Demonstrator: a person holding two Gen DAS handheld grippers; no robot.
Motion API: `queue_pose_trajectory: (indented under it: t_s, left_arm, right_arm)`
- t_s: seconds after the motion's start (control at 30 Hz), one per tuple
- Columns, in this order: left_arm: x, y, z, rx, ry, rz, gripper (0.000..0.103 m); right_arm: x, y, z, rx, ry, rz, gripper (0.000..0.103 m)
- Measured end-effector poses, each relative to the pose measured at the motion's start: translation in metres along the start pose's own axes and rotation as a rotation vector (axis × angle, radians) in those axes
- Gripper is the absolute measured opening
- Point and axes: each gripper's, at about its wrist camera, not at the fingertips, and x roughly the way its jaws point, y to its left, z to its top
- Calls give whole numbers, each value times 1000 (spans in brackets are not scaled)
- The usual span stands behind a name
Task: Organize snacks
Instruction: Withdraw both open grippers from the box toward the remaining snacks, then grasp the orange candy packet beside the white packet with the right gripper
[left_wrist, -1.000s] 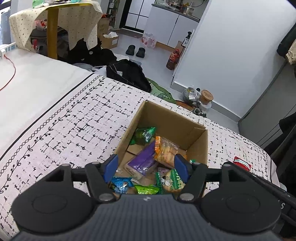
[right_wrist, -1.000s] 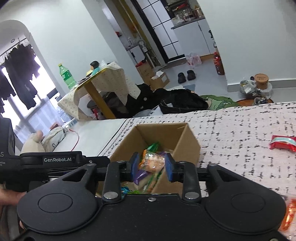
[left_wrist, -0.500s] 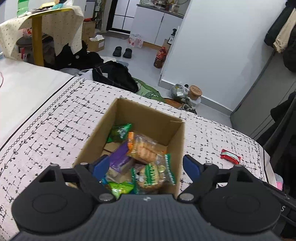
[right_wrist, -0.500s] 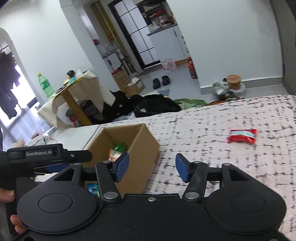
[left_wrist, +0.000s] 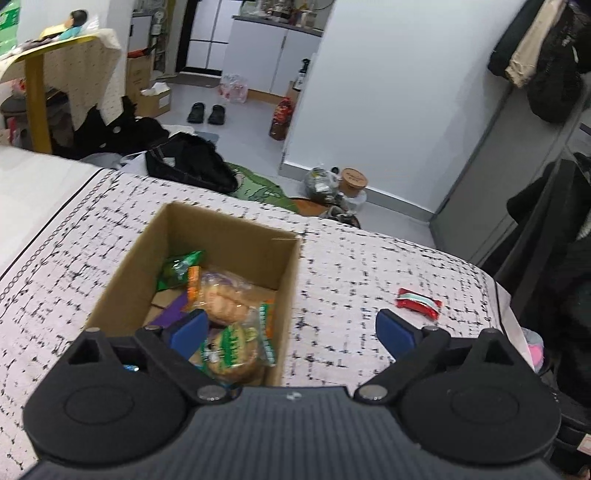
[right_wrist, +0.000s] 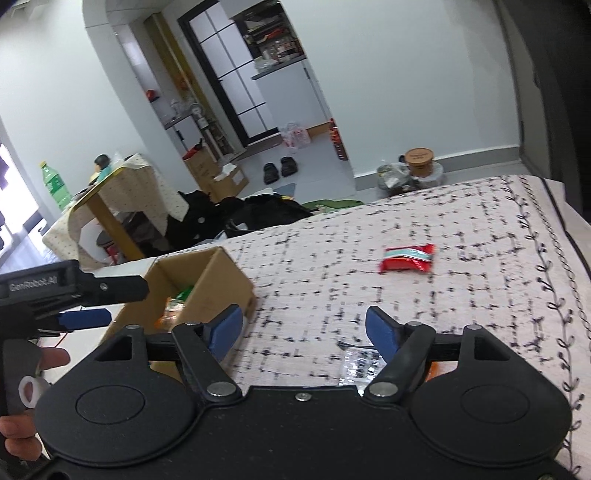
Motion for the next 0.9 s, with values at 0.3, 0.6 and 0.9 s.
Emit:
queue_pose_trajectory:
  t_s: [0.3,0.6,0.9]
  left_arm:
    - [7,-24,-1,30,-3,-65,97]
    - [14,-44,-5,65,0,-121,97]
    - [29,-58,-12,105,30,-161,95]
  right_arm:
    - [-4,-21,-5,15,8,-74,73]
    - [-1,-37,-14,40,57,-122,57]
    - [13,-50,-24,57,126,-174,46]
